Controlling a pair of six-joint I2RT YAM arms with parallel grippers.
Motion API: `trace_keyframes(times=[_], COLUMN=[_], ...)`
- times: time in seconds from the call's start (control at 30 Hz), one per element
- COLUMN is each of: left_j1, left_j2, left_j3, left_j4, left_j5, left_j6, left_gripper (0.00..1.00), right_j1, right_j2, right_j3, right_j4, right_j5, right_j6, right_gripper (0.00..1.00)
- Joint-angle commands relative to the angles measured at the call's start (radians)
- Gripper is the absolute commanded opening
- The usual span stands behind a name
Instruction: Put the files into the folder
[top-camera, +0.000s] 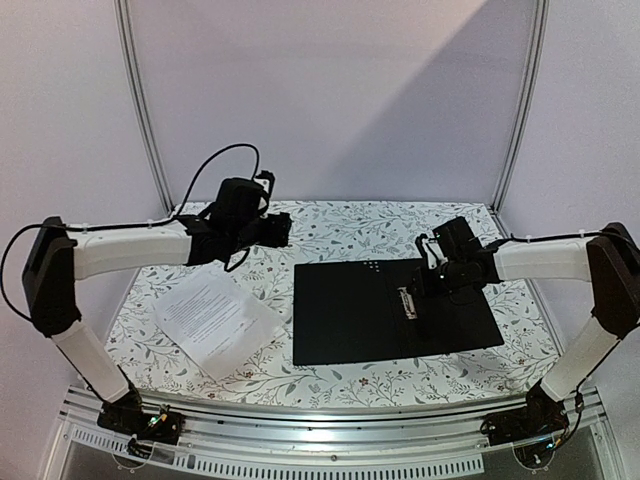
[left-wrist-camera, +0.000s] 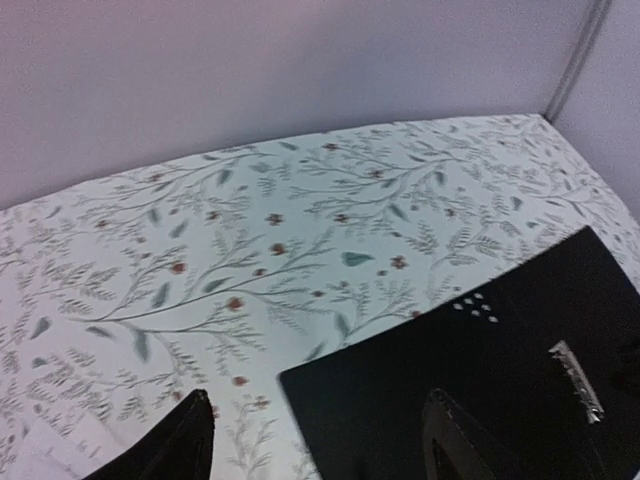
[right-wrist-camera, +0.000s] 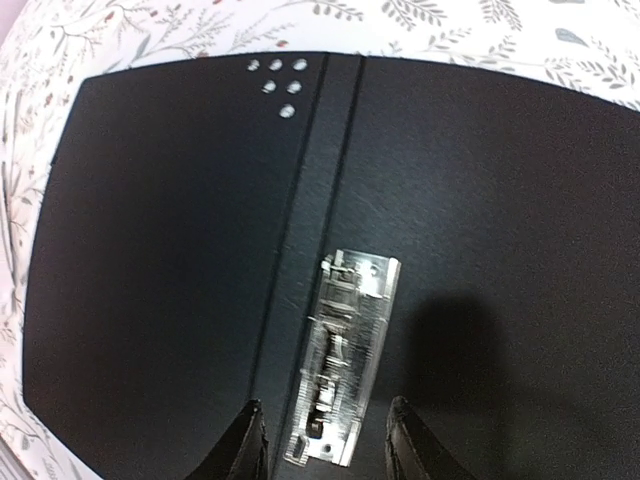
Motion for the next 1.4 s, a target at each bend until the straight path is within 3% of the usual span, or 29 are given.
trace_keyframes(times=[0.0,0.17,0.53,0.83,1.17,1.37], left_j1=[-0.097,-0.121,-0.181,-0.179,-0.18,-0.18], left_j2=[0.149,0.187,0.39,0.487,0.535,0.544], left_j3=[0.159,0.045,0.149,0.21,0.21,0.211], left_j4=[0.023,0.142,0.016,-0.144,-0.201,-0.207], left_j5=[0.207,0.376,0.649,0.625,0.562,0.56], left_j6=[-0.031,-0.139,-0.202,-0.195,-0.198,-0.201], left_gripper=[0.69,0.6,0.45,0.33,0.23,0.17], right_j1=[0.026,0.027,0.022,0.007,0.003,0.0], right_j2=[0.035,0.05,0.103,0.108,0.136,0.14], right_j3=[0.073,0.103,0.129,0.103,0.1,0.101], right_j4=[-0.106,-0.183,-0.253,-0.24,-0.226,-0.248], right_j5=[-0.034,-0.029,-0.094,-0.131,-0.181,-0.151], right_j6=[0.012,0.031,0.052,0.048,0.054,0.049], right_gripper=[0.39,0.35,0.25,0.23,0.17,0.23])
